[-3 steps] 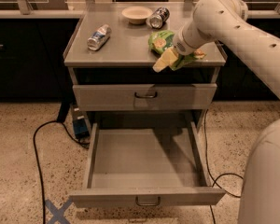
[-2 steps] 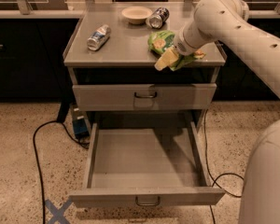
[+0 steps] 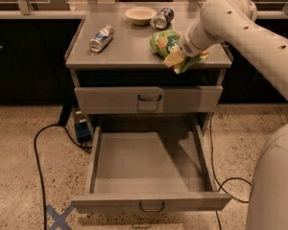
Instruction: Place green rice chip bag into middle drawer
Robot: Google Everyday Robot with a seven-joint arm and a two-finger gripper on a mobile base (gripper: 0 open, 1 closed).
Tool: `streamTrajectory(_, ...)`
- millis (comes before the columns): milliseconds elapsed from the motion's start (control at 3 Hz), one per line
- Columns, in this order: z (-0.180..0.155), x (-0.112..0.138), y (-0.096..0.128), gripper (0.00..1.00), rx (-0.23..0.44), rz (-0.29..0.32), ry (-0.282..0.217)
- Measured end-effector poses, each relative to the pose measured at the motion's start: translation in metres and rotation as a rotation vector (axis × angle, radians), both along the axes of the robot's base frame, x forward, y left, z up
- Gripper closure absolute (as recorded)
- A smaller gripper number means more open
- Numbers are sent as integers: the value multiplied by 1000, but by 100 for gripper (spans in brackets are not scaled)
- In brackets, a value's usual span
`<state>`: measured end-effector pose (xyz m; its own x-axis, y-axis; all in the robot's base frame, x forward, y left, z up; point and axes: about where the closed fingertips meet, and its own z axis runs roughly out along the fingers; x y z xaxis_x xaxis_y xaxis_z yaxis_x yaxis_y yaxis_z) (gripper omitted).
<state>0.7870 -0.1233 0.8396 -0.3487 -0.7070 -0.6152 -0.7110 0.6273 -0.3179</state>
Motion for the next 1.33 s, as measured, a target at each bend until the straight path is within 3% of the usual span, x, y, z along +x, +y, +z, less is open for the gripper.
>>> streamTrajectory(333,12,-24,5,89,42,64,-9)
streamTrajectory(667,30,-72,13,100,142,167,-13)
streamTrajectory(1000,46,-111,22,100,257,281,-9)
streamTrajectory(1333,52,-147,33,100,366,405,33)
